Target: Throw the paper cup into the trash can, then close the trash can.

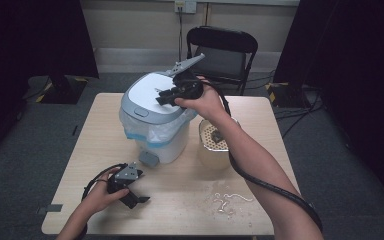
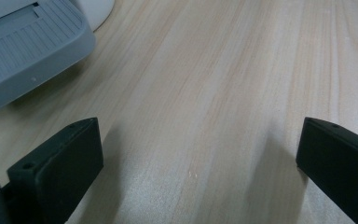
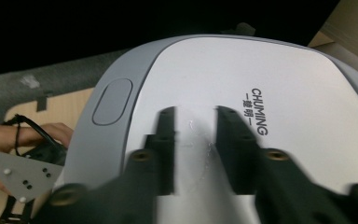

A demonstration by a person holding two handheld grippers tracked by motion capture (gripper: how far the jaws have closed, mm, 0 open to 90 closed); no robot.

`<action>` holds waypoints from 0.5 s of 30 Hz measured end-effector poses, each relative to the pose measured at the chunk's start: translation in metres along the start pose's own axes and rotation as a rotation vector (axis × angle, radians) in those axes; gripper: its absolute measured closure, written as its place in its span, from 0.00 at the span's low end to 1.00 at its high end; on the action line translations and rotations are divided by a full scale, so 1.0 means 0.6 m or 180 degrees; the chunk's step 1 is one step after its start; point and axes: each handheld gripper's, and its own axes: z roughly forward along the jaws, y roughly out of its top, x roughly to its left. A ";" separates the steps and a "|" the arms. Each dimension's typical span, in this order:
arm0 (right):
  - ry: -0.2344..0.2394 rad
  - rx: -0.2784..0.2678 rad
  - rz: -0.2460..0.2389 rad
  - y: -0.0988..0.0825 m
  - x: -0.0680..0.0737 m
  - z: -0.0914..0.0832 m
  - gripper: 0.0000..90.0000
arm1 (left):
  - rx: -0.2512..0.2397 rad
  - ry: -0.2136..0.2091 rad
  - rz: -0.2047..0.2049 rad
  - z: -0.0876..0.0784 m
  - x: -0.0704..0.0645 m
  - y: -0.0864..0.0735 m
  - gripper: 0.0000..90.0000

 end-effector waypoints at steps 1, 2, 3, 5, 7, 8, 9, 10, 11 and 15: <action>-0.0057 0.0049 -0.0050 0.002 0.003 -0.002 0.65 | 0.0001 -0.0001 0.0003 0.000 0.000 0.000 0.00; -0.0068 0.0071 -0.0065 0.002 0.004 -0.003 0.60 | 0.0000 0.0000 0.0000 0.000 0.000 0.000 0.00; -0.0101 0.0078 -0.0078 0.002 0.004 -0.005 0.57 | 0.0002 -0.0001 0.0001 0.000 0.000 0.000 0.00; -0.0133 0.0105 -0.0001 -0.001 0.000 -0.011 0.48 | 0.0001 -0.0001 0.0001 0.000 0.000 0.000 0.00; -0.0162 0.0089 0.0069 -0.008 -0.005 -0.018 0.42 | 0.0002 -0.0002 0.0003 0.000 0.000 0.000 0.00; -0.0172 0.0022 0.0156 -0.012 -0.009 -0.025 0.38 | 0.0001 -0.0002 0.0002 0.000 0.000 0.000 0.00; -0.0163 -0.0017 0.0192 -0.015 -0.012 -0.028 0.37 | 0.0002 -0.0002 0.0003 0.000 0.000 0.000 0.00; -0.0181 -0.0033 0.0216 -0.018 -0.015 -0.032 0.34 | 0.0003 -0.0003 0.0002 0.000 0.000 0.000 0.00; -0.0210 -0.0051 0.0242 -0.022 -0.017 -0.036 0.30 | 0.0001 -0.0007 -0.0001 0.000 0.001 0.000 0.00; -0.0277 -0.0099 0.0314 -0.036 -0.028 -0.053 0.23 | 0.0003 -0.0010 0.0007 -0.001 0.001 0.000 0.00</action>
